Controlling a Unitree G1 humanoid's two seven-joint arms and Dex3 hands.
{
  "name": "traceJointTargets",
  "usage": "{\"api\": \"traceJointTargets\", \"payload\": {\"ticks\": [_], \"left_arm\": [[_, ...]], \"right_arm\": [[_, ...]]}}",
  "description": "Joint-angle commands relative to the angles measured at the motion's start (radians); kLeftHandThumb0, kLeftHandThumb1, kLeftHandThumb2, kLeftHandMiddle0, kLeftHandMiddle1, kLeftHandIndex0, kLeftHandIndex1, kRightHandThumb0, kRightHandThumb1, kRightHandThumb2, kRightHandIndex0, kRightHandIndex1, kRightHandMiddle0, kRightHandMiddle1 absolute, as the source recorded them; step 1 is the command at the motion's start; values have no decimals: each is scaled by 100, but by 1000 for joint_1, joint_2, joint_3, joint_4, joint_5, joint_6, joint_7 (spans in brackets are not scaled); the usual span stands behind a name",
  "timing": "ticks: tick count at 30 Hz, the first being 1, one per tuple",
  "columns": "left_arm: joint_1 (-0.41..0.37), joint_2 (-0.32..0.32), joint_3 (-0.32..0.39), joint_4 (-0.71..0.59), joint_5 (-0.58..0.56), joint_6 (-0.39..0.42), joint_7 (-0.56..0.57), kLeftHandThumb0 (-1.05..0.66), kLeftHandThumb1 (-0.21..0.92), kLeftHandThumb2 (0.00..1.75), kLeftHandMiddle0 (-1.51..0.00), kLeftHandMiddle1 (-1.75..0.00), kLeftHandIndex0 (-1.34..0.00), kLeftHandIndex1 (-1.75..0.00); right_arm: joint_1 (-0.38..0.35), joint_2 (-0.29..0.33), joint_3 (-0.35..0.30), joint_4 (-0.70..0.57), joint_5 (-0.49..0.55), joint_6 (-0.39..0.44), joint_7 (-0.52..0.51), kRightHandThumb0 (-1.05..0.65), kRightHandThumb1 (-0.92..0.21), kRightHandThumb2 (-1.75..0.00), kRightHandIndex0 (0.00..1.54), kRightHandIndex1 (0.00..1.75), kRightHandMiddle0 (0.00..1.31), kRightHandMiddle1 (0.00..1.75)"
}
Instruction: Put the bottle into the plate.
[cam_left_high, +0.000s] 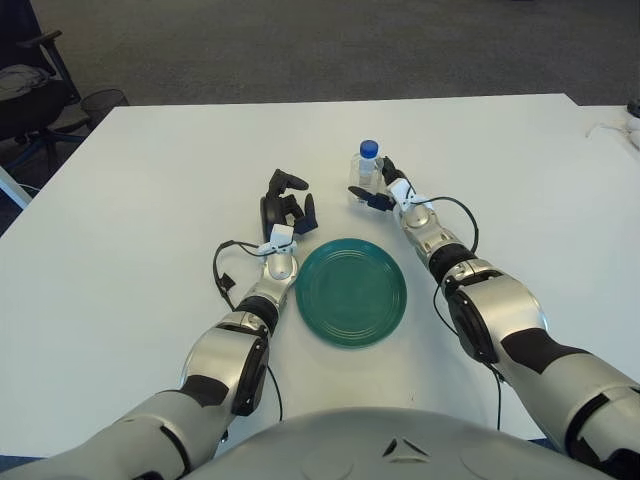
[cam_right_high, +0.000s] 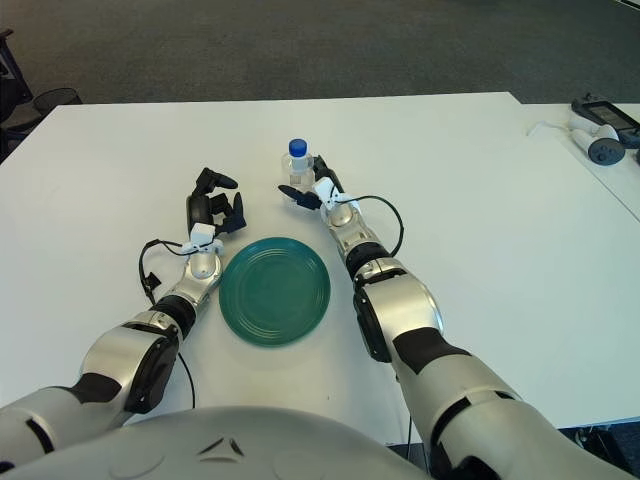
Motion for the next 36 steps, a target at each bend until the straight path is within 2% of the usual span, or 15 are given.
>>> {"api": "traceJointTargets", "payload": {"ticks": [1, 3, 6, 10, 15, 26, 36], "left_arm": [[37, 3, -1, 18, 5, 10, 8, -45, 38, 123, -124, -175, -56, -175], [37, 2, 0, 18, 5, 9, 9, -45, 38, 123, -124, -175, -56, -175], [38, 3, 0, 18, 5, 8, 10, -45, 38, 123, -124, -175, -56, -175], [40, 5, 2, 19, 1, 2, 2, -46, 37, 124, -124, -175, -57, -175], [37, 4, 2, 19, 1, 2, 1, -46, 37, 125, -125, -175, -57, -175], [36, 4, -1, 23, 0, 19, -8, -46, 37, 124, -126, -175, -57, -175], [35, 5, 3, 26, -5, 21, -19, -46, 38, 123, -126, -175, -56, -175]], "right_arm": [[38, 31, 7, 36, -12, 27, -43, -58, -51, -61, 57, 144, 49, 170], [38, 35, -5, 38, -2, 29, -61, -49, -43, -73, 73, 162, 63, 173], [37, 48, -36, 37, 26, 34, -89, -32, -37, -91, 90, 170, 76, 174], [35, 62, -66, 35, 47, 33, -127, -18, -34, -108, 106, 174, 89, 174], [41, 66, -92, 32, 62, 1, -153, -8, -32, -122, 120, 174, 101, 175], [70, 58, -134, 34, 81, -78, -142, -1, -28, -135, 129, 175, 107, 175], [81, 52, -154, 36, 87, -91, -131, 1, -25, -138, 130, 175, 108, 175]]}}
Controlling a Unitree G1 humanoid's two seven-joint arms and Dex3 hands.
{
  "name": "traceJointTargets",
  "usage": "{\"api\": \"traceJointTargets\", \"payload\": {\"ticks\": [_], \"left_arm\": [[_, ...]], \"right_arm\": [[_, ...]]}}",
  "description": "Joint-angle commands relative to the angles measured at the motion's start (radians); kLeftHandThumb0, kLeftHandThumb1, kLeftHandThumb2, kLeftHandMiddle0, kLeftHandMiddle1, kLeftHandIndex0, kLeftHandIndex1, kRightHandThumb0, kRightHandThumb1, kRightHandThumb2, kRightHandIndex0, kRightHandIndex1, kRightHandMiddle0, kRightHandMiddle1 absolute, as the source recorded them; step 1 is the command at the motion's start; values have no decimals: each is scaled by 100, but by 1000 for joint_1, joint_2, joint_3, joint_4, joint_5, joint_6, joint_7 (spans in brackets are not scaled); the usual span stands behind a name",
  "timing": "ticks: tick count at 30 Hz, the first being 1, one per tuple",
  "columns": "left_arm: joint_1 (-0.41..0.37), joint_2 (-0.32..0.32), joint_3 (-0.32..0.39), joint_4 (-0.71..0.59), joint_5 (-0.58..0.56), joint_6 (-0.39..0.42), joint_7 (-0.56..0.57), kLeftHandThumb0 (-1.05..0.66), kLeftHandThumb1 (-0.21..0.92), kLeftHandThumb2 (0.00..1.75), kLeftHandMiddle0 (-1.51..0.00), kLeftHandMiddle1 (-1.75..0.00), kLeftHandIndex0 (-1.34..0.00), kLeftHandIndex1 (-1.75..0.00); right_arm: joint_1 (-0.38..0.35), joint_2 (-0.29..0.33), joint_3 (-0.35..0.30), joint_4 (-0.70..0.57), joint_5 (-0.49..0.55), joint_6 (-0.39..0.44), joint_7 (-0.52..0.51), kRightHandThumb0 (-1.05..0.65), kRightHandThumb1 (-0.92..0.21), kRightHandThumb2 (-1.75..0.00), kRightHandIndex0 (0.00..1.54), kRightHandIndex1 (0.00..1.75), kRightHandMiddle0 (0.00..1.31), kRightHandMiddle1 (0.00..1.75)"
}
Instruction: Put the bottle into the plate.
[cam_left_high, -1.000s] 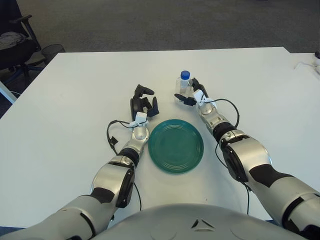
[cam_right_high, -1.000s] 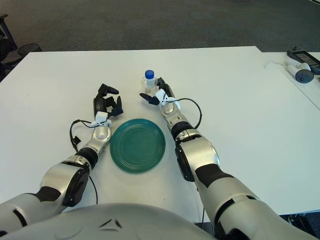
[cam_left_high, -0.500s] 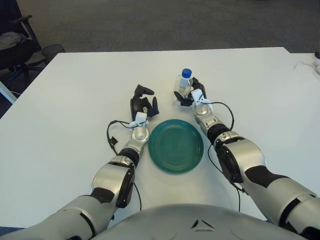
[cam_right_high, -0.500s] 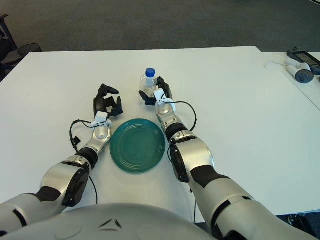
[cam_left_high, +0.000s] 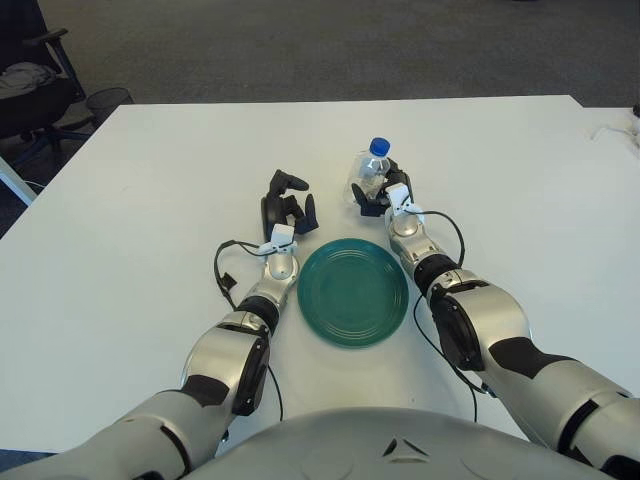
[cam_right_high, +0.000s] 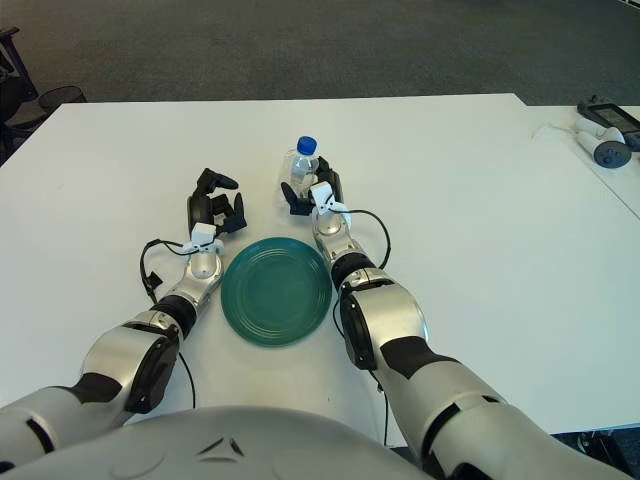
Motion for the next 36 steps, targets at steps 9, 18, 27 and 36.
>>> {"api": "traceJointTargets", "payload": {"ticks": [9, 18, 27, 36], "left_arm": [[34, 5, 1, 25, 1, 14, -10, -45, 39, 122, -126, -175, -55, -175], [37, 6, 1, 27, 0, 12, -14, -45, 40, 121, -127, -175, -54, -175], [42, 7, 1, 26, 1, 13, -11, -45, 40, 121, -126, -175, -55, -175], [44, 13, 3, 25, -2, 9, -17, -45, 39, 122, -127, -175, -55, -175]], "right_arm": [[51, -32, -20, 24, 17, 20, 36, -1, -26, -137, 129, 175, 107, 175], [33, -97, -45, -62, 48, -40, 83, -2, -26, -136, 128, 175, 106, 175], [256, -114, -5, -574, 80, -68, 197, -4, -27, -134, 126, 175, 105, 175], [634, -151, 132, -1182, 122, 8, 391, -8, -28, -129, 126, 175, 104, 175]]}}
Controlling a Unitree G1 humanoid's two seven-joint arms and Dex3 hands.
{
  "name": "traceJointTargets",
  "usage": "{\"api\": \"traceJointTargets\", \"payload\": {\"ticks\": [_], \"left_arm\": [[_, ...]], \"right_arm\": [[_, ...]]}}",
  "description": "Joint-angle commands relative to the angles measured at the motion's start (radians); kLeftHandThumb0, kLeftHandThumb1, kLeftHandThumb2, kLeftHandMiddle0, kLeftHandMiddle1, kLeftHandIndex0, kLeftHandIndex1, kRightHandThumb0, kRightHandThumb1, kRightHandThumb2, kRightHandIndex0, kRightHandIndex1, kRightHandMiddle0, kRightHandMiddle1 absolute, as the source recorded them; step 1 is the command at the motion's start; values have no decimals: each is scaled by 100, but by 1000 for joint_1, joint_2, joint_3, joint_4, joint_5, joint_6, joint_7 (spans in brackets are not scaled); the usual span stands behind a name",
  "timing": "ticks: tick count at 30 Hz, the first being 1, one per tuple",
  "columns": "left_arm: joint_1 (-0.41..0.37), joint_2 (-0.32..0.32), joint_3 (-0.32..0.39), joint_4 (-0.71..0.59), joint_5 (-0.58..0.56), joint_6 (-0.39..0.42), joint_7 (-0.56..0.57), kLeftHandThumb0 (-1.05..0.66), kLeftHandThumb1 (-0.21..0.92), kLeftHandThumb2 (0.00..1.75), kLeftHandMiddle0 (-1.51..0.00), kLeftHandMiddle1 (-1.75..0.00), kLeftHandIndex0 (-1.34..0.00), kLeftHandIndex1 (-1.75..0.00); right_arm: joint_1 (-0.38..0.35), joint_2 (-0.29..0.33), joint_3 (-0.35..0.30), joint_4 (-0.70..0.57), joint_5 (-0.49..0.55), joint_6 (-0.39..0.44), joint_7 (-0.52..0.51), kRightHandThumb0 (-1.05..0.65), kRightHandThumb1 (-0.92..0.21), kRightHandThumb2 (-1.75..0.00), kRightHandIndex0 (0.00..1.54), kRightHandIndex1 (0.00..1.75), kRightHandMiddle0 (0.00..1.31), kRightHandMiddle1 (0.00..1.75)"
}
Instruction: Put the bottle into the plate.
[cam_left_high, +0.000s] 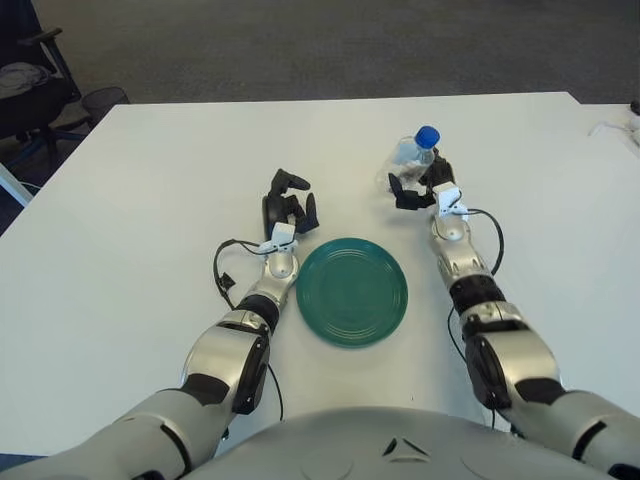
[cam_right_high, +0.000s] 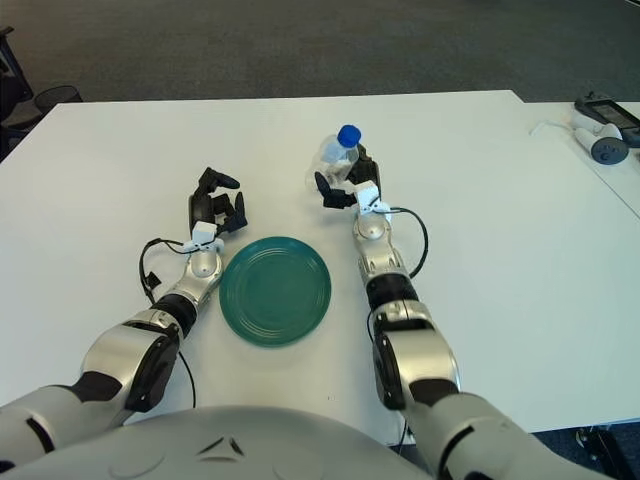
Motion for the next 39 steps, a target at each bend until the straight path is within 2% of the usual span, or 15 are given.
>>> {"api": "traceJointTargets", "payload": {"ticks": [1, 7, 9, 13, 21, 31, 39], "left_arm": [[50, 13, 4, 25, -2, 1, -7, -45, 39, 122, -127, -175, -55, -175], [48, 13, 4, 24, -1, 4, 0, -45, 39, 122, -126, -175, -56, -175], [47, 13, 3, 24, 1, 8, -2, -45, 39, 123, -126, -175, -56, -175], [47, 14, 2, 25, 1, 11, -6, -45, 39, 123, -127, -175, -55, -175], [48, 13, 1, 26, 0, 11, -13, -45, 39, 122, -127, -175, -55, -175], [49, 12, 4, 27, -3, 11, -20, -45, 39, 122, -127, -175, -55, -175], [49, 10, 5, 28, -2, 12, -20, -45, 39, 122, -127, -175, -55, -175]], "right_arm": [[325, -36, 136, -562, 66, 73, 194, -8, -28, -128, 126, 175, 104, 175], [385, -86, 171, -717, 122, 127, 310, -7, -30, -127, 127, 175, 104, 175], [413, -106, 184, -755, 110, 114, 337, -7, -31, -126, 128, 175, 104, 175], [436, -124, 190, -794, 102, 121, 371, -8, -33, -124, 128, 175, 102, 175], [454, -184, 197, -868, 148, 152, 491, -13, -39, -118, 128, 175, 99, 175], [478, -213, 192, -899, 176, 129, 544, -14, -41, -114, 125, 175, 94, 175], [486, -211, 188, -912, 156, 114, 537, -16, -44, -111, 124, 175, 93, 175]]}}
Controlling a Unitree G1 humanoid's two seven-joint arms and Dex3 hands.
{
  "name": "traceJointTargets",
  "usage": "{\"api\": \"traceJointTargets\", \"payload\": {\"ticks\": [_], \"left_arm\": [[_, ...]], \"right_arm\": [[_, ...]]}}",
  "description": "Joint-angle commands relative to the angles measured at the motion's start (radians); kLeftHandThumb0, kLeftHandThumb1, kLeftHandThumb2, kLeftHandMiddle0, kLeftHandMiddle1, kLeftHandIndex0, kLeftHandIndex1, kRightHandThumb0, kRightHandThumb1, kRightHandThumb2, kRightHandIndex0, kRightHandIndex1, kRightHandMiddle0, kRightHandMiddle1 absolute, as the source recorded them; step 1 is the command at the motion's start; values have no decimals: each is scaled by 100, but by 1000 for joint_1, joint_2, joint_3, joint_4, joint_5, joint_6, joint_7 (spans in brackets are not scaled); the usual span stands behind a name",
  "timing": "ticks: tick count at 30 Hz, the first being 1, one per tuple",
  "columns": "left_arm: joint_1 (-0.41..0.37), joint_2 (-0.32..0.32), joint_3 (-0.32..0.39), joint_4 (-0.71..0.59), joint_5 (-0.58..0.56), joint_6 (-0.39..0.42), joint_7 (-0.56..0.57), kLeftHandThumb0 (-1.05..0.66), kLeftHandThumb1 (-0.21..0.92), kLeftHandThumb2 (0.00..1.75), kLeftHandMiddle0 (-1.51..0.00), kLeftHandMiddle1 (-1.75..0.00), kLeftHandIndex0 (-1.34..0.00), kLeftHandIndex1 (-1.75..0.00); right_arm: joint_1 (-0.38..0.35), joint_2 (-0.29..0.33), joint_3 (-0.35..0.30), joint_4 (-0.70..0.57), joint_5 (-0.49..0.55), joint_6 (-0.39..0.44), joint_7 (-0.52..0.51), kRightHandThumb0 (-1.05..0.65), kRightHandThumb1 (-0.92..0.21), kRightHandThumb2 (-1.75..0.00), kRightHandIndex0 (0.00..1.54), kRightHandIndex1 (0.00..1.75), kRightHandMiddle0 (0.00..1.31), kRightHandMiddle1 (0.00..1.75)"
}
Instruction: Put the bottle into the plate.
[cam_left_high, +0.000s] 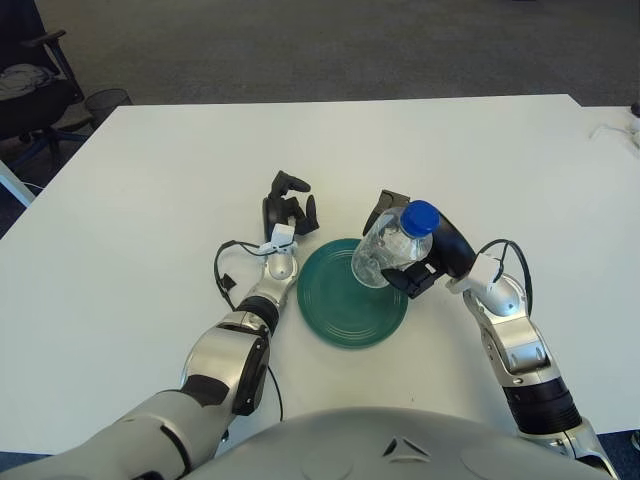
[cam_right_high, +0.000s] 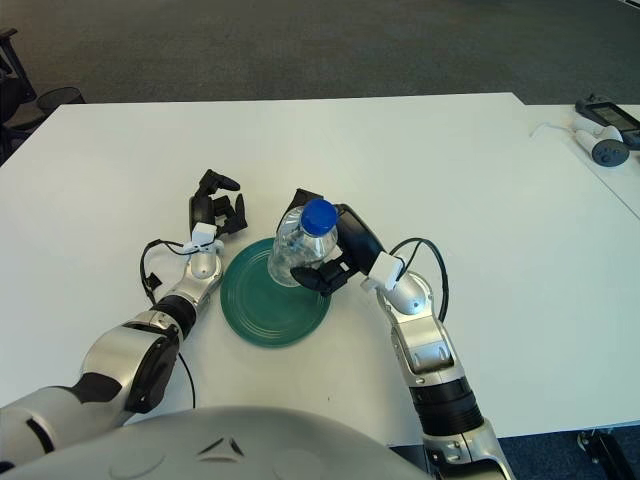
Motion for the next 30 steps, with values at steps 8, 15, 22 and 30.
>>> {"api": "traceJointTargets", "payload": {"ticks": [8, 15, 22, 30], "left_arm": [[44, 10, -4, 25, 5, 14, -6, -46, 38, 123, -126, -175, -56, -175], [45, 9, -4, 26, 3, 20, -10, -45, 39, 122, -125, -175, -55, -175], [44, 9, -4, 25, 4, 18, -6, -45, 40, 121, -125, -175, -55, -175], [47, 4, -5, 24, 2, 12, -14, -45, 40, 120, -125, -175, -54, -175]], "right_arm": [[-14, -2, -8, -17, -9, -2, -11, -18, -47, -110, 123, 175, 92, 175], [-40, -12, 7, 24, -59, -17, -11, -19, -47, -109, 122, 175, 92, 175], [-68, -7, 9, 76, -102, -39, -28, -22, -49, -108, 124, 175, 96, 175], [-102, 15, 14, 126, -129, -13, -55, -25, -50, -107, 127, 175, 101, 175]]}}
